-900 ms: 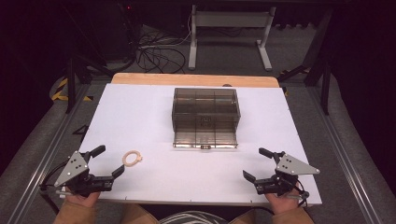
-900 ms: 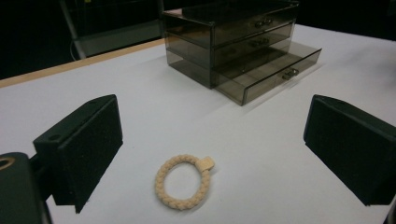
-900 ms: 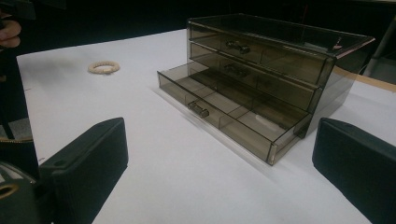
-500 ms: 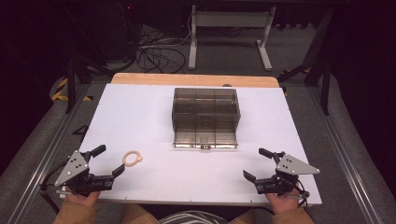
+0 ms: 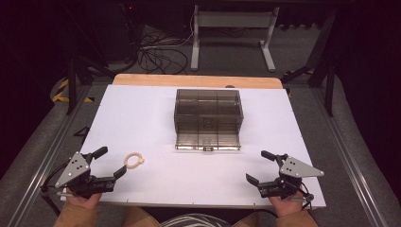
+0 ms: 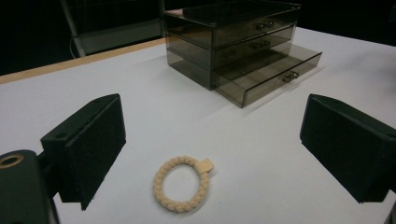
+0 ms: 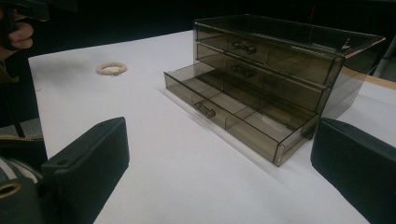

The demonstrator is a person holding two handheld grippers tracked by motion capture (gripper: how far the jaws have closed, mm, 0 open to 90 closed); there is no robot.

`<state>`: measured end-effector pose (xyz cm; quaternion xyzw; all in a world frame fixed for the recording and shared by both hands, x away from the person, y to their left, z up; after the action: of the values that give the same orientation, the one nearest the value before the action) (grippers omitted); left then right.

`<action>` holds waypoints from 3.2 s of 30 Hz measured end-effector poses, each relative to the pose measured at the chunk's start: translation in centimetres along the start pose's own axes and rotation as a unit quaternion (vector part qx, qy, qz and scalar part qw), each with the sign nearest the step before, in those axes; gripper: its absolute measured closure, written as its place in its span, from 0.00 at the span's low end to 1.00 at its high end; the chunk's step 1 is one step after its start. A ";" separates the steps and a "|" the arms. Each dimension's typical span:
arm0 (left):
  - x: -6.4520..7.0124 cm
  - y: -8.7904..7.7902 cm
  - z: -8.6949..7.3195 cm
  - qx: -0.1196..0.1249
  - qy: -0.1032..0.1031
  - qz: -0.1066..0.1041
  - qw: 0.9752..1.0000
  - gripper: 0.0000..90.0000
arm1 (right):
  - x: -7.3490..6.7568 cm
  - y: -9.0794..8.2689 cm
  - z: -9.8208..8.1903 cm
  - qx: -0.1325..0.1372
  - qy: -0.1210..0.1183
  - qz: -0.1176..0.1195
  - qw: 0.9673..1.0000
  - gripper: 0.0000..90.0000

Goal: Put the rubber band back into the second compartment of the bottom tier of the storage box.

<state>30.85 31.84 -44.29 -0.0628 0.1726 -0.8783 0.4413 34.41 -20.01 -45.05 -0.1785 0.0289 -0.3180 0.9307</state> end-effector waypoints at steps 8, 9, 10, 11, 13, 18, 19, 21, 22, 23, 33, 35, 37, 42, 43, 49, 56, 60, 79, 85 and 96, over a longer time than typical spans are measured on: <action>0.0 0.8 0.9 -0.003 0.001 -0.013 1.000 0.08 | -0.1 0.3 -0.1 -0.004 0.002 0.003 1.000 0.05; -0.1 0.9 1.0 -0.006 0.003 -0.013 1.000 0.08 | -0.1 0.3 -0.1 -0.005 0.001 0.002 1.000 0.06; -0.1 1.0 1.1 -0.010 0.006 -0.014 1.000 0.08 | -0.1 0.3 -0.1 -0.006 0.001 0.002 1.000 0.06; -0.1 1.1 1.2 -0.011 0.006 -0.015 1.000 0.08 | -0.1 0.3 -0.1 -0.006 0.001 0.002 1.000 0.06; -0.3 1.3 1.6 -0.013 0.007 -0.016 1.000 0.10 | -0.1 0.4 -0.1 -0.007 0.002 0.002 1.000 0.06; -0.5 1.6 2.1 -0.018 0.004 -0.023 1.000 0.10 | -0.1 0.5 -0.1 -0.008 0.001 0.004 1.000 0.06; -0.6 1.7 2.2 -0.021 0.006 -0.023 1.000 0.10 | -0.2 0.5 -0.1 -0.009 0.001 0.004 1.000 0.06; -0.6 1.9 2.4 -0.022 0.007 -0.024 0.999 0.10 | -0.2 0.4 -0.2 -0.009 0.000 0.003 1.000 0.06; -0.8 2.1 2.6 -0.026 0.008 -0.024 0.999 0.10 | -0.1 0.4 -0.2 -0.010 -0.001 0.001 1.000 0.06; -0.8 2.1 2.6 -0.026 0.008 -0.024 0.999 0.10 | -0.1 0.4 -0.2 -0.010 -0.001 0.001 1.000 0.06; -1.9 3.0 3.0 -0.038 -0.016 -0.033 0.999 0.08 | -0.1 0.4 -0.2 -0.011 0.000 0.003 1.000 0.06; -2.0 3.2 3.1 -0.043 -0.012 -0.030 0.999 0.08 | -0.1 0.4 -0.2 -0.010 0.000 0.003 1.000 0.06; -2.1 3.3 3.2 -0.048 -0.007 -0.026 0.998 0.09 | -0.1 0.4 -0.2 -0.010 0.001 0.004 1.000 0.06; -2.3 3.7 3.4 -0.067 0.014 -0.016 0.998 0.10 | -0.1 0.4 -0.2 -0.011 0.000 0.004 1.000 0.06; -2.4 3.8 3.5 -0.070 0.014 -0.016 0.997 0.10 | -0.1 0.4 -0.2 -0.011 0.000 0.004 1.000 0.06; -2.8 4.2 3.6 -0.089 -0.023 -0.025 0.995 0.13 | -0.1 0.4 -0.2 -0.011 0.002 0.005 1.000 0.06; -2.9 4.2 3.6 -0.086 -0.010 -0.020 0.996 0.14 | -0.1 0.4 -0.3 -0.011 0.003 0.005 1.000 0.06; -2.9 4.3 3.5 -0.098 0.001 -0.018 0.995 0.17 | -0.1 0.4 -0.3 -0.010 0.003 0.006 1.000 0.06; -3.9 6.1 2.4 -0.217 -0.014 0.002 0.976 0.40 | -0.1 0.5 -0.3 -0.013 0.002 0.008 1.000 0.06; -4.1 6.7 2.1 -0.244 -0.030 -0.002 0.969 0.45 | -0.1 0.5 -0.3 -0.013 0.002 0.008 1.000 0.06; -4.4 7.6 1.5 -0.296 -0.040 -0.002 0.954 0.48 | -0.1 0.6 -0.3 -0.014 0.002 0.010 1.000 0.07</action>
<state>39.67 30.80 -45.47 -0.2263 0.4068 -0.7857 0.4074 34.58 -19.61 -45.54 -0.1908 0.0370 -0.3083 0.9312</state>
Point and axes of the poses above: each handheld gripper's, and its own axes: y roughly forward along the jaws, z roughly out of its top, x roughly to its right, the point moved 3 cm from there along y, roughly forward along the jaws, and after that the axes turned 6 degrees about -x, right-handed, at the moved point
